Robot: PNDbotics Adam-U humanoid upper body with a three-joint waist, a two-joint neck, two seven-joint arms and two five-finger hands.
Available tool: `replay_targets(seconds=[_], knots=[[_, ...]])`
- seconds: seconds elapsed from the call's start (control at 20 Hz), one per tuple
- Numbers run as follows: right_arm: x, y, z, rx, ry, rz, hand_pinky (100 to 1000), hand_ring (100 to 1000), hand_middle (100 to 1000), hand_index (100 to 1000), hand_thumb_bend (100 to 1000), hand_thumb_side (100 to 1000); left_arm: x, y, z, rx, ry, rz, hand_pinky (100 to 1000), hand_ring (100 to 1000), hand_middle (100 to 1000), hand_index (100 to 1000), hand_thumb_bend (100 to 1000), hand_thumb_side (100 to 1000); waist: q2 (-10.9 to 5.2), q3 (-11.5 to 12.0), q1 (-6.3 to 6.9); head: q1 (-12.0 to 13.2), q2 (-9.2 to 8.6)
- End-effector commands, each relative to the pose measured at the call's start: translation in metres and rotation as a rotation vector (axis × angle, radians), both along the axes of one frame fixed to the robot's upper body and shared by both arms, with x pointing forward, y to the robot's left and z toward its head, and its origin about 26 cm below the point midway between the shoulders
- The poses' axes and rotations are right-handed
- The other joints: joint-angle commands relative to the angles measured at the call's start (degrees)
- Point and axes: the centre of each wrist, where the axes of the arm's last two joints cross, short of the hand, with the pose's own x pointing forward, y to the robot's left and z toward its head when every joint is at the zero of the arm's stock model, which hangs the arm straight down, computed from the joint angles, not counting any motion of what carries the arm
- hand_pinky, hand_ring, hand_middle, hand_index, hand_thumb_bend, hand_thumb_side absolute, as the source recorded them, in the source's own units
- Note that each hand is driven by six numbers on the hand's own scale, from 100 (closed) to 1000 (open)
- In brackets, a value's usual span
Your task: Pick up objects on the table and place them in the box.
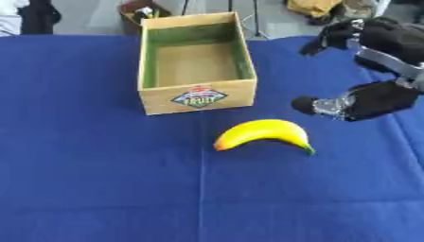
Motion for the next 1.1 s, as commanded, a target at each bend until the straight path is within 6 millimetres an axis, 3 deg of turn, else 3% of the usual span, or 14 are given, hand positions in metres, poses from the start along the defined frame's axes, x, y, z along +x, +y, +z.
replay_targets(seconds=[0.05, 0.25, 0.35, 0.45, 1.1], knots=[[0.007, 0.002, 0.004, -0.039, 0.007, -0.047, 814, 829, 751, 878, 546, 710, -0.002, -0.001, 0.008, 0.014, -0.027, -0.012, 470, 608, 693, 801, 100, 1000, -1.39, 0.0, -0.06, -0.3, -0.46], [0.018, 0.010, -0.003, -0.069, 0.054, -0.086, 825, 842, 764, 888, 563, 577, -0.003, -0.001, 0.007, 0.013, -0.024, -0.014, 470, 608, 693, 801, 100, 1000, -1.40, 0.0, -0.01, -0.4, -0.48], [0.022, 0.013, -0.005, -0.078, 0.073, -0.098, 825, 842, 764, 888, 563, 577, -0.003, -0.001, 0.007, 0.013, -0.023, -0.015, 470, 608, 693, 801, 100, 1000, -1.39, 0.0, 0.00, -0.4, -0.52], [0.025, 0.016, -0.007, -0.083, 0.093, -0.110, 828, 846, 767, 887, 537, 508, -0.003, -0.002, 0.007, 0.013, -0.022, -0.016, 470, 608, 694, 801, 100, 1000, -1.37, -0.1, 0.01, -0.5, -0.67], [0.045, 0.026, -0.031, -0.079, 0.155, -0.172, 832, 848, 764, 880, 495, 513, -0.003, -0.002, 0.006, 0.011, -0.018, -0.019, 469, 610, 696, 801, 100, 1000, -1.33, -0.6, 0.34, -0.4, -1.10]])
